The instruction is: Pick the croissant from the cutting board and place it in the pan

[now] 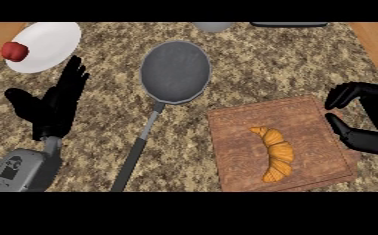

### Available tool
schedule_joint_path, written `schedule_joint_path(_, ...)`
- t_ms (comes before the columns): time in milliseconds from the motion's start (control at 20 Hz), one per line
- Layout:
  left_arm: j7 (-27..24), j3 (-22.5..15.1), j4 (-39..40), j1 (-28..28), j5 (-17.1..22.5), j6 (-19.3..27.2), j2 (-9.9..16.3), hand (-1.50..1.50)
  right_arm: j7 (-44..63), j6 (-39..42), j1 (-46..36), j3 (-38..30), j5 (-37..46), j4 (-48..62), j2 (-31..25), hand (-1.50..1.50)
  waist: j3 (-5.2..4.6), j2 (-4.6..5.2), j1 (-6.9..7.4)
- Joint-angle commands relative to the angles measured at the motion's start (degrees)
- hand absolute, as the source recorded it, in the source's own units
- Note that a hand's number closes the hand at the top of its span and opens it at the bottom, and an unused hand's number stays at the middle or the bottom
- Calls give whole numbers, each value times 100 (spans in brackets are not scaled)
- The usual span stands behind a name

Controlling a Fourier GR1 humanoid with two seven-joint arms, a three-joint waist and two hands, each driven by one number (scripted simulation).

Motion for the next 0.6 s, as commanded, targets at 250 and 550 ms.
schedule_joint_path(250, 144, 193, -331, 218, 106, -197, 61, 0, -2161, 1033, 528, -706, 1470, 974, -1287, -150, -5, 17, 1)
schedule_joint_path(550, 734, 14, -1218, 466, -176, 161, -46, 0, -1779, 1329, -32, -711, 1810, 631, -1488, -150, -10, 0, 40)
